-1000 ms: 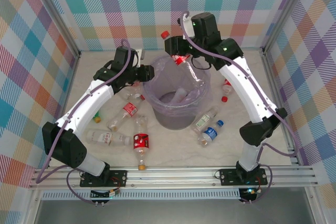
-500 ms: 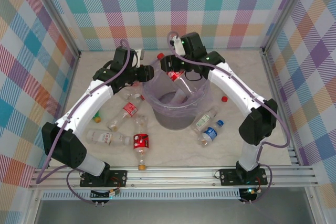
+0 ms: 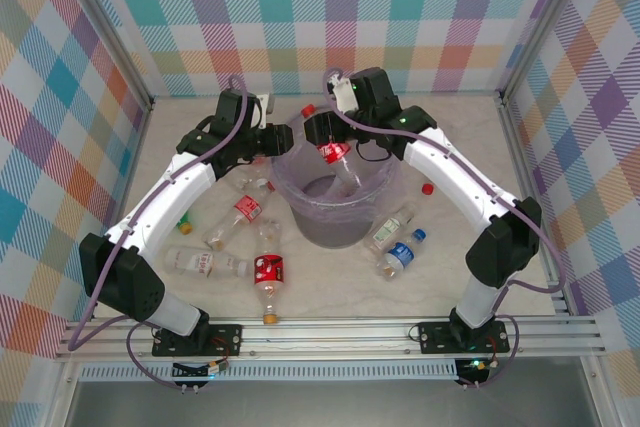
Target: Put the plastic bottles in the bin
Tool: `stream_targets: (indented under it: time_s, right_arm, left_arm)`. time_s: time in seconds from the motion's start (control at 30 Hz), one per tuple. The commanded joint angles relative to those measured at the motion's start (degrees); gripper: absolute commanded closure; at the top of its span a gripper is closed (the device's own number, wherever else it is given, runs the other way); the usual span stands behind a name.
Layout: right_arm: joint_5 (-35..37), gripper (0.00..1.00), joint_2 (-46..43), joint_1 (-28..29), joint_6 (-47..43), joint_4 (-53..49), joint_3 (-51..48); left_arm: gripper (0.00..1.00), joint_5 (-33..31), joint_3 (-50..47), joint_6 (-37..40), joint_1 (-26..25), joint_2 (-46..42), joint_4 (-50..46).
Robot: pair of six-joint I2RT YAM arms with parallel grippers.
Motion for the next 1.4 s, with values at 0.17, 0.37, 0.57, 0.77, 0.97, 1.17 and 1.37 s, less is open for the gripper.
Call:
stream_targets:
  time_s: [0.17,0.37,0.57,0.77,0.97,1.17,1.37]
  right_arm:
    - [-1.58,0.22,-0.86,0.18,-2.49,-3.43,5.00]
    - [0.87,0.20,-3.32,0.22,-2.49,-8.77,9.15]
    - [8.46,0.20,-8.60,-0.67,-2.65,-15.77,10.99]
    - [9.88,0.17,-17.94,-9.96,0.22,-18.77,4.33]
    - [9.85,0.09,-23.80,-26.23,2.70,-23.23,-4.20]
    - [6.00,0.02,-19.45,-37.29,3.32,-22.21,-9.87]
    - [6.50,0.01,-10.04,-39.32,6.12,-15.98,-11.30]
  left_arm:
    - [0.55,-1.46,-2.06,0.37,0.46,0.42,-2.81]
    - [0.55,-1.51,-2.02,0.44,0.46,0.29,-2.81]
    - [0.56,-2.52,-2.24,0.52,0.46,0.55,-2.84]
    - [0.56,-2.10,-2.15,0.51,0.46,0.90,-2.72]
    - [0.56,-3.01,-2.32,0.75,0.46,0.32,-2.83]
    - [0.56,-2.42,-2.37,0.54,0.46,0.29,-2.81]
    - [0.56,-3.12,-2.52,0.87,0.46,-0.15,-2.88]
